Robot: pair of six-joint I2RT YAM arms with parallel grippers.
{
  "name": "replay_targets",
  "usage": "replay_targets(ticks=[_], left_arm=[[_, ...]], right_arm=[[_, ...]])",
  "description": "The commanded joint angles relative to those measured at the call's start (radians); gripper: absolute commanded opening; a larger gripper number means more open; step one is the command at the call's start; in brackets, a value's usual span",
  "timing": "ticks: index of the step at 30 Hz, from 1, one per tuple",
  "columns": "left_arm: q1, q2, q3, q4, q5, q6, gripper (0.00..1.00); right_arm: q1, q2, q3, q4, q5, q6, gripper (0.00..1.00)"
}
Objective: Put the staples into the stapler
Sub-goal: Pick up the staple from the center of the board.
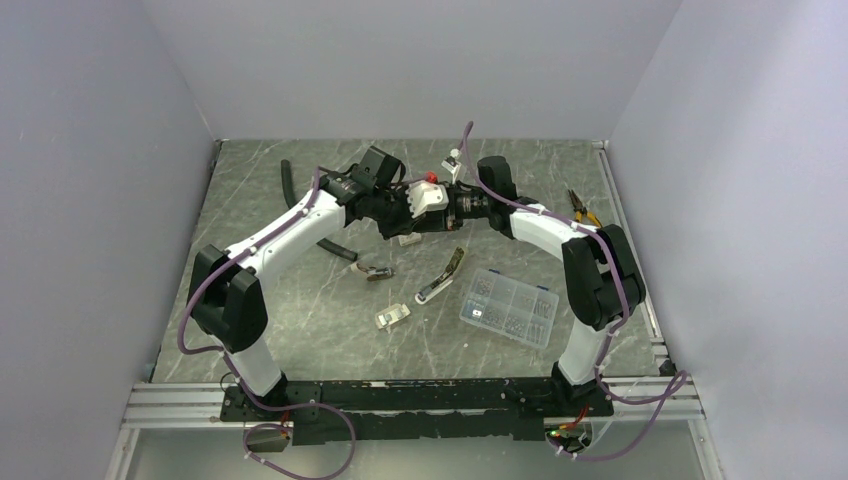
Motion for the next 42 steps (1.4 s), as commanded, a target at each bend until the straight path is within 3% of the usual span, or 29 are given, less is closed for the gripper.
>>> replay_targets(ticks=[1,30,42], left_arm=[[-0.006,-0.052,-0.01,0.029,0.037,-0.015,0.17],[-0.006,-0.055,-0.012,0.074,0.043,-0.052,0.16],[-0.006,-0.054,-0.013,0.088,0.008,-0.057,0.16]], right_arm=[[0.002,-0.017,0.014,0.058,-0.025,0.013,0.28],[0.003,0.053,-0.036,0.229,-0.115,0.155,0.22],[0.001,0.051,-0.041,0.239,-0.125,0.165,0.13]])
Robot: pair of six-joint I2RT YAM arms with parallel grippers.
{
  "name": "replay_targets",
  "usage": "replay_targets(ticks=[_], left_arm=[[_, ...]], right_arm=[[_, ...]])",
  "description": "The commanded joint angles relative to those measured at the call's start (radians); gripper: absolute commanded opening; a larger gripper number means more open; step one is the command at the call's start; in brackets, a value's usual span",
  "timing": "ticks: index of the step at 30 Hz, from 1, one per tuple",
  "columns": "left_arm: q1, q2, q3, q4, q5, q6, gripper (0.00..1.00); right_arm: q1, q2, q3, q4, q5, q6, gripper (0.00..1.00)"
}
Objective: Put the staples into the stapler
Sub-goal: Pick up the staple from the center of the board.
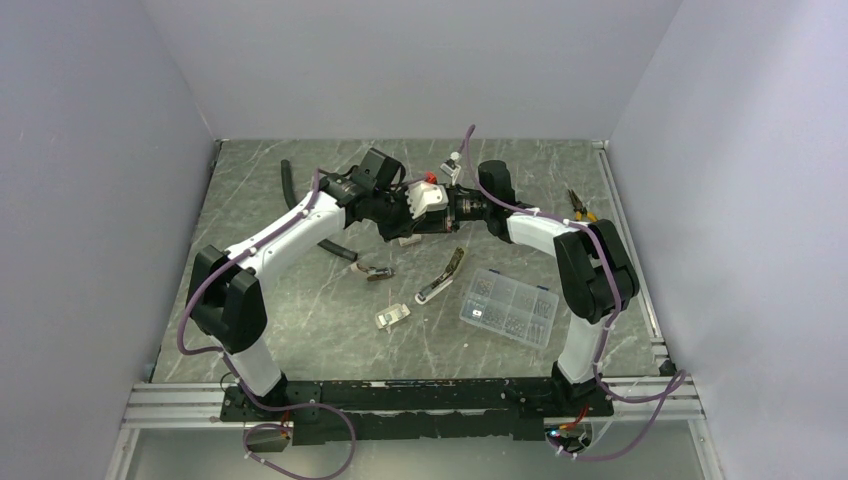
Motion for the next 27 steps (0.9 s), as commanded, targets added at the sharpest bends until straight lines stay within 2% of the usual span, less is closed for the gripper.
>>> replay_targets(ticks=[1,9,13,22,27], left_arm=[[-0.005,-0.049,0.003,0.08,0.002,-0.023,0.16],[-0.005,-0.041,-0.012,0.085,-0.009,-0.017,0.24],[-0.005,-0.046,-0.023,0.095,-0.019,-0.008,0.3],[-0.005,-0.061,-0.035,0.097,-0.066,0.035,0.37],[0.004,-0.081,-0.027,0.06,-0.051,0.064,0.47]], right_arm=[[0.004,-0.002,0.001,0.044,-0.039,0.001,0.13],[0.004,-0.007,0.006,0.044,-0.024,0.008,0.08],[0.003,-0.013,0.004,0.036,-0.017,0.005,0.08],[-0.012,-0.027,-0.002,0.012,0.005,0.014,0.07],[-0.025,-0.036,-0.016,-0.017,0.024,-0.014,0.06]])
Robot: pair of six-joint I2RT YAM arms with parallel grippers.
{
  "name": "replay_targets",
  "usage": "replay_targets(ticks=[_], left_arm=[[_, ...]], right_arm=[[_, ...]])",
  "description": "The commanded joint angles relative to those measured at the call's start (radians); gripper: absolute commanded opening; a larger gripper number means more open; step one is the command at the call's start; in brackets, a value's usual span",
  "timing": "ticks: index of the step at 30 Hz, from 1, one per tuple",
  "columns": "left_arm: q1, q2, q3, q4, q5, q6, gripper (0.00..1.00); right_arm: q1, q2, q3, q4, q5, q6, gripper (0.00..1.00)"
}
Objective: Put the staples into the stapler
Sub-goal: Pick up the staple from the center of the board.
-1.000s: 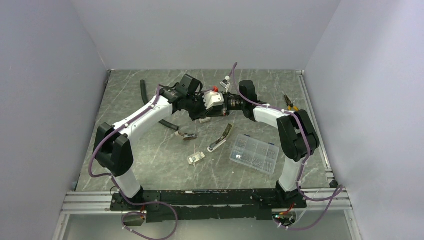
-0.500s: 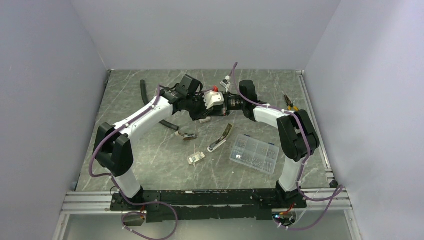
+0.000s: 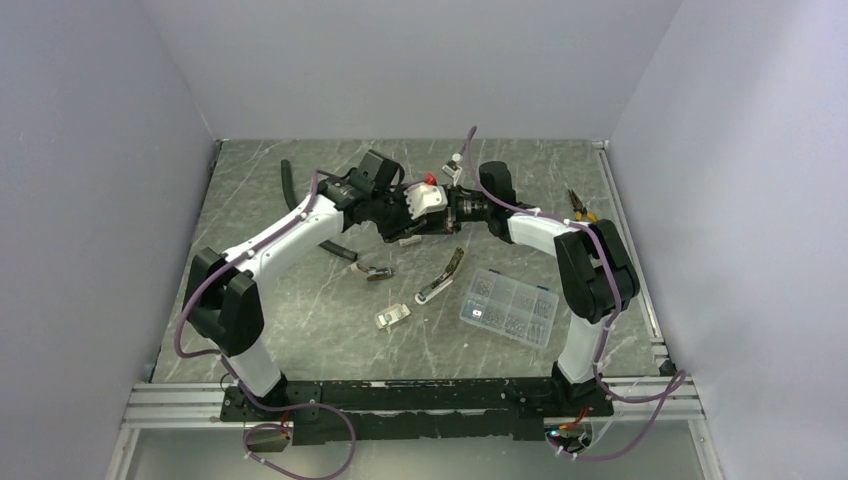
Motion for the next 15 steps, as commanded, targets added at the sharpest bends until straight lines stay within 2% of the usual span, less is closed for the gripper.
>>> replay_targets(ticks=[1,8,12,15], left_arm=[[0.013,-0.071,0.015,-0.011,0.02,0.04,0.48],[0.08,-0.09,0.039,-0.071,0.118,0.05,0.5],[0.091,-0.095,0.022,-0.041,0.113,0.029,0.5],[0.092,-0.087,-0.007,-0.002,0.164,-0.003,0.5]], right_arm=[[-0.017,-0.036,-0.015,-0.013,0.018,-0.032,0.06],[-0.026,-0.041,-0.028,-0.002,0.017,-0.023,0.06],[-0.026,-0.046,-0.034,0.017,0.013,-0.003,0.06],[-0.026,-0.048,-0.04,0.042,0.009,0.017,0.06]])
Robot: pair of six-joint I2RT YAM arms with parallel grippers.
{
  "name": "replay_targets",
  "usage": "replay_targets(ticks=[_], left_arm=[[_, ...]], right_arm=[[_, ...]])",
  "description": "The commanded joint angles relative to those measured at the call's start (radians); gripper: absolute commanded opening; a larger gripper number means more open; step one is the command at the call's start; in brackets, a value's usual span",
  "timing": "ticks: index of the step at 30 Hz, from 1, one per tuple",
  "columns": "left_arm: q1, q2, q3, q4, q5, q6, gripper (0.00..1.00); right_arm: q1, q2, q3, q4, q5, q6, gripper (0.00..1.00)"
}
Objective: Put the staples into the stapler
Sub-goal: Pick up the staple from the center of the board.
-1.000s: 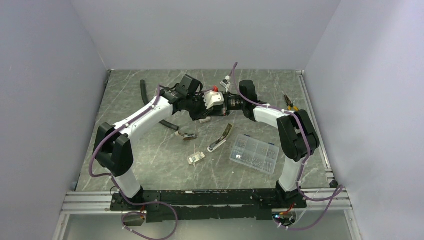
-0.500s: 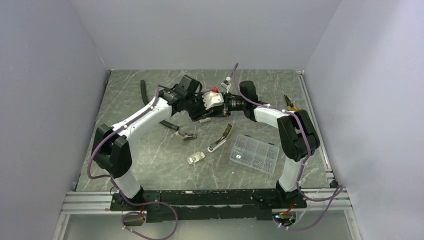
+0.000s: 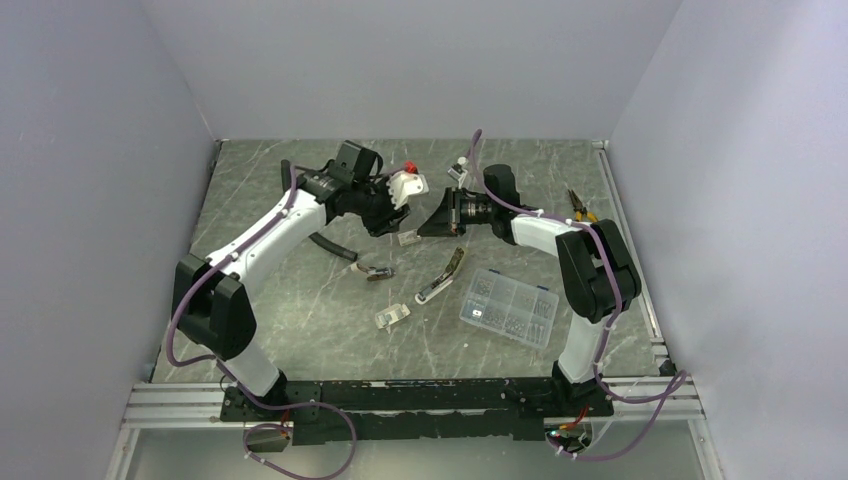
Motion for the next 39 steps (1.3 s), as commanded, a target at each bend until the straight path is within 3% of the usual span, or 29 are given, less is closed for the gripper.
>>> replay_targets(ticks=[1,5,14,20,39], left_arm=[[-0.003,-0.029,-0.015,0.054,0.11,-0.046,0.5],[-0.003,0.006,-0.01,0.07,0.21,-0.083,0.5],[-0.003,0.021,-0.046,0.143,0.256,-0.109,0.48],[-0.003,0.036,-0.088,0.166,0.31,-0.042,0.46],[-0.032,0.063,-0.115,0.228,0.261,0.032,0.41]], right_arm=[[-0.003,-0.045,-0.009,0.067,-0.01,0.028,0.06],[-0.003,-0.045,-0.011,0.073,-0.01,0.038,0.06],[-0.006,-0.06,-0.031,0.093,-0.006,0.065,0.06],[-0.009,-0.065,-0.041,0.111,0.0,0.095,0.06],[-0.012,-0.054,-0.044,0.119,-0.004,0.125,0.05]])
